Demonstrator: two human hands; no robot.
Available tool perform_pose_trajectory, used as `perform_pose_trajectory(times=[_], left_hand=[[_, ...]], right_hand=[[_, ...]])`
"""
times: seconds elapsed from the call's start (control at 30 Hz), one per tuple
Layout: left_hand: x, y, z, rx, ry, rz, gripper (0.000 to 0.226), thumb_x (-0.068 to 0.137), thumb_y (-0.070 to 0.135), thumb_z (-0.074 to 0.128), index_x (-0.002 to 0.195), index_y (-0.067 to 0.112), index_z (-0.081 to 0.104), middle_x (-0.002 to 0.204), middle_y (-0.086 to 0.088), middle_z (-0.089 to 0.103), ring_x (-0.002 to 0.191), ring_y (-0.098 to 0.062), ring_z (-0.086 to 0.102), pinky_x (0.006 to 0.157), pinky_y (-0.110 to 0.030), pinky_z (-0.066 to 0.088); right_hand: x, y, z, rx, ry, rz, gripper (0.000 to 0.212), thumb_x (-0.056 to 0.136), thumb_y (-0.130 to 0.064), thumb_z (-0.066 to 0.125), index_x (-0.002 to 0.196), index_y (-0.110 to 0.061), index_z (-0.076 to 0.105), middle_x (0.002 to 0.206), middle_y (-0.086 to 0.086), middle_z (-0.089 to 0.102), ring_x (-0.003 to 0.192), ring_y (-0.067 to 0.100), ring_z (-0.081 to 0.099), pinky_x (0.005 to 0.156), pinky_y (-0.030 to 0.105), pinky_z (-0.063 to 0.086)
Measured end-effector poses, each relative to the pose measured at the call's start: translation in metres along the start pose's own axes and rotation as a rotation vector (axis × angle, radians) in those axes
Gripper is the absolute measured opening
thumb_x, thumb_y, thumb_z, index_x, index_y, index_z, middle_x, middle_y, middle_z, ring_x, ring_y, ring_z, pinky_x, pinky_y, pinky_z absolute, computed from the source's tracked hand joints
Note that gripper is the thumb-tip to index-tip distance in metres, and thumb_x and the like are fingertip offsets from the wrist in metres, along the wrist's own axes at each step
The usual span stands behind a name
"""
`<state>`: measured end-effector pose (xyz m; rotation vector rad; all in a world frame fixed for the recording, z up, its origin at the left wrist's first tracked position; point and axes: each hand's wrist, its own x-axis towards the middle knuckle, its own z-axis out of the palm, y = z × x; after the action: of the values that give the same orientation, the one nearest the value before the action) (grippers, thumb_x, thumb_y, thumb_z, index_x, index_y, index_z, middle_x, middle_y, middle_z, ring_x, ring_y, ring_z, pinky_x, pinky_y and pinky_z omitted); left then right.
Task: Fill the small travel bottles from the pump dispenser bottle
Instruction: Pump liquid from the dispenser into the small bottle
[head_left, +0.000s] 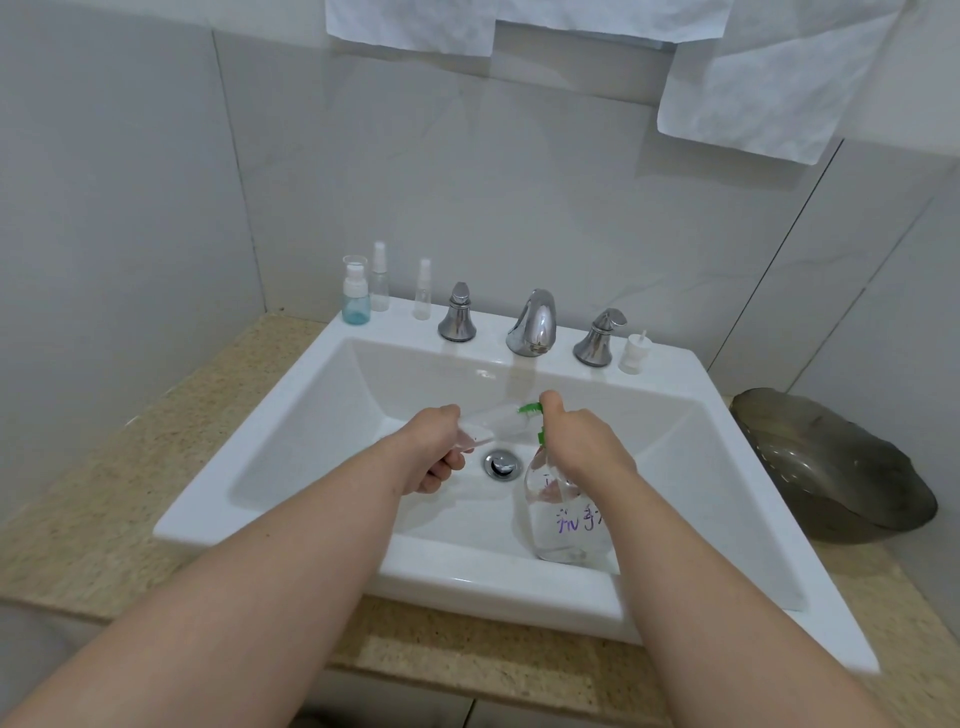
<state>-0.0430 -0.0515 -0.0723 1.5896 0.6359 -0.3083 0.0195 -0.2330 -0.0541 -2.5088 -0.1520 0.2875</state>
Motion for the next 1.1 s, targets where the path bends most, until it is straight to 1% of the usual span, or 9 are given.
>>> perform_pose_trajectory(times=[0.17,0.27,0.4,0.53,0.7,0.83,0.97,1.03,1.1], left_hand=[[0.0012,-0.0009,-0.0009,-0.017,-0.009,0.003,0.021,0.1,0.028,0.036,0.09,0.013,0.048,0.064,0.0,0.035,0.049,-0.015,0.017,0.047,-0.022,0.014],[0.0016,-0.0011,-0.0014,-0.018,-0.013,0.009,0.021,0.101,0.028,0.036,0.09,0.013,0.047,0.066,-0.001,0.037,0.051,-0.015,0.018,0.05,-0.024,0.014],[0.0019,-0.0012,-0.0008,-0.017,-0.006,0.005,0.022,0.102,0.028,0.035,0.091,0.014,0.048,0.065,-0.002,0.04,0.052,-0.015,0.019,0.051,-0.025,0.015],[0.0036,-0.0017,0.0003,-0.033,0.01,0.007,0.029,0.104,0.031,0.033,0.09,0.013,0.05,0.064,-0.002,0.042,0.053,-0.016,0.023,0.053,-0.026,0.017],[0.0041,-0.0017,0.0015,-0.046,0.017,0.007,0.033,0.105,0.034,0.032,0.089,0.013,0.052,0.067,-0.003,0.042,0.053,-0.016,0.025,0.053,-0.027,0.02],[0.0063,-0.002,0.0013,-0.061,0.03,0.008,0.039,0.107,0.037,0.031,0.092,0.01,0.055,0.069,-0.004,0.045,0.052,-0.016,0.027,0.052,-0.026,0.022],[0.0053,-0.0015,0.0027,-0.098,0.019,0.022,0.038,0.108,0.036,0.033,0.093,0.009,0.055,0.068,-0.005,0.047,0.051,-0.016,0.029,0.05,-0.025,0.024],[0.006,-0.0023,0.0023,-0.119,0.011,0.029,0.04,0.108,0.037,0.033,0.092,0.009,0.057,0.069,-0.006,0.048,0.05,-0.015,0.03,0.049,-0.025,0.025],[0.0069,-0.003,0.0013,-0.128,0.008,0.034,0.039,0.108,0.036,0.035,0.092,0.009,0.057,0.071,-0.006,0.05,0.051,-0.016,0.031,0.049,-0.026,0.027]], right_hand=[[0.0001,-0.0043,0.0,-0.005,0.028,0.016,0.069,0.084,-0.055,0.014,0.086,-0.01,0.066,0.091,0.003,0.071,0.086,0.024,0.061,0.087,0.04,0.052],[0.0,-0.0052,-0.0006,-0.004,0.042,0.017,0.059,0.094,-0.049,0.018,0.083,-0.01,0.062,0.087,0.003,0.066,0.083,0.022,0.058,0.077,0.037,0.047],[-0.0015,-0.0041,-0.0014,0.022,0.023,0.008,0.052,0.096,-0.042,0.02,0.078,-0.011,0.058,0.079,0.001,0.066,0.081,0.022,0.057,0.077,0.036,0.05],[0.0001,-0.0026,-0.0026,0.034,0.021,0.01,0.054,0.097,-0.039,0.022,0.075,-0.01,0.062,0.069,-0.005,0.067,0.079,0.021,0.058,0.073,0.034,0.049],[0.0006,-0.0012,-0.0016,0.039,0.038,0.004,0.036,0.099,-0.032,0.023,0.074,-0.018,0.045,0.075,-0.002,0.054,0.071,0.016,0.047,0.06,0.031,0.033],[0.0007,0.0003,-0.0007,0.009,0.047,0.007,0.053,0.097,-0.045,0.017,0.078,-0.013,0.055,0.08,0.002,0.065,0.079,0.022,0.056,0.074,0.036,0.048],[-0.0025,0.0005,-0.0026,-0.026,0.03,0.001,0.068,0.101,-0.05,0.014,0.082,-0.01,0.066,0.065,-0.007,0.066,0.08,0.02,0.059,0.076,0.036,0.048],[-0.0022,0.0002,-0.0024,-0.033,0.011,-0.002,0.068,0.098,-0.05,0.014,0.085,-0.01,0.068,0.067,-0.008,0.071,0.085,0.023,0.061,0.086,0.039,0.053],[-0.0034,-0.0014,-0.0021,-0.023,0.007,0.004,0.061,0.097,-0.045,0.016,0.085,-0.011,0.065,0.071,-0.007,0.072,0.087,0.024,0.061,0.09,0.041,0.054]])
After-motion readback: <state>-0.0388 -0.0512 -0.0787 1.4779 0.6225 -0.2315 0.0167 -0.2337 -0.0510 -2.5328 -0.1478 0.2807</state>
